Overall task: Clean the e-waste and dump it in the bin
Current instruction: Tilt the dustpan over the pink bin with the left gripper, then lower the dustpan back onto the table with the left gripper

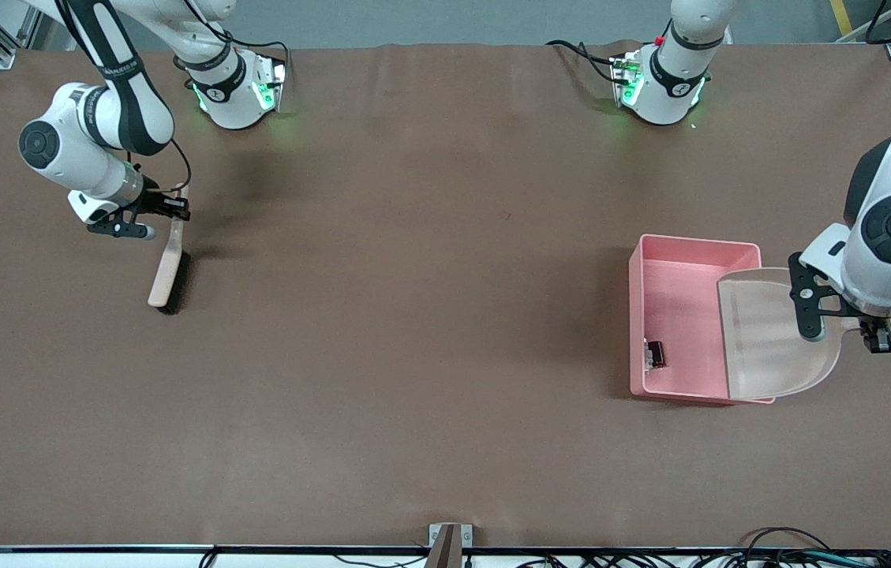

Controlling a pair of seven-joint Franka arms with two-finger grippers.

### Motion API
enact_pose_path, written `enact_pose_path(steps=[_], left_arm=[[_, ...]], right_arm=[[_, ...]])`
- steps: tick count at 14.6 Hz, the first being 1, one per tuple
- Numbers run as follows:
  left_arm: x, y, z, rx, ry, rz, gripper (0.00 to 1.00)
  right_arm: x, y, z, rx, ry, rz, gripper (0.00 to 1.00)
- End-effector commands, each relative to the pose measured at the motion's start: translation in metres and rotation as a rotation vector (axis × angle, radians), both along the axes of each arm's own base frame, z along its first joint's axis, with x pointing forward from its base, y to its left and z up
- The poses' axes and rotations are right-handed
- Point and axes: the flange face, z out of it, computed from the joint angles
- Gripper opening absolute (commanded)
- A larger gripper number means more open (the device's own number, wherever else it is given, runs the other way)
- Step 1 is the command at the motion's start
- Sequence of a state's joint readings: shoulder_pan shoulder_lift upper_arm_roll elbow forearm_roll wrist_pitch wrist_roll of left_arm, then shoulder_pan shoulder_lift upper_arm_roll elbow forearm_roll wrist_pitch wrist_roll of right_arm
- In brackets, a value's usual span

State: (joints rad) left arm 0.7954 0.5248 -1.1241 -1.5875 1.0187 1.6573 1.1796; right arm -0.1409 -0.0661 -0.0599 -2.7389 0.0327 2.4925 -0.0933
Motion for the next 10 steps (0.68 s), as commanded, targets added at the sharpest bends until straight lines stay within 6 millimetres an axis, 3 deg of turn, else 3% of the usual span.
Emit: enact_pose_path(steps=[1, 5, 8, 10], left_arm=[[0.002, -0.057, 0.033, -0.037, -0.064, -0.03, 0.25], [-0.005, -0.129, 0.031, -0.148, -0.122, 0.041, 0.25], [-0.017, -0.193, 0.022, -0.214, -0.159, 0.086, 0.25], [-0.021, -0.228, 0.004, -0.26, -0.151, 0.114, 0.25]], right_arm=[[0.0, -0.003, -0.005, -0.005, -0.005, -0.003, 0.04], [0.001, -0.004, -0.005, -0.005, -0.003, -0.005, 0.39], [0.002, -0.004, -0.004, -0.005, -0.006, -0.005, 0.47], [0.002, -0.004, -0.004, -0.005, -0.006, -0.006, 0.5]])
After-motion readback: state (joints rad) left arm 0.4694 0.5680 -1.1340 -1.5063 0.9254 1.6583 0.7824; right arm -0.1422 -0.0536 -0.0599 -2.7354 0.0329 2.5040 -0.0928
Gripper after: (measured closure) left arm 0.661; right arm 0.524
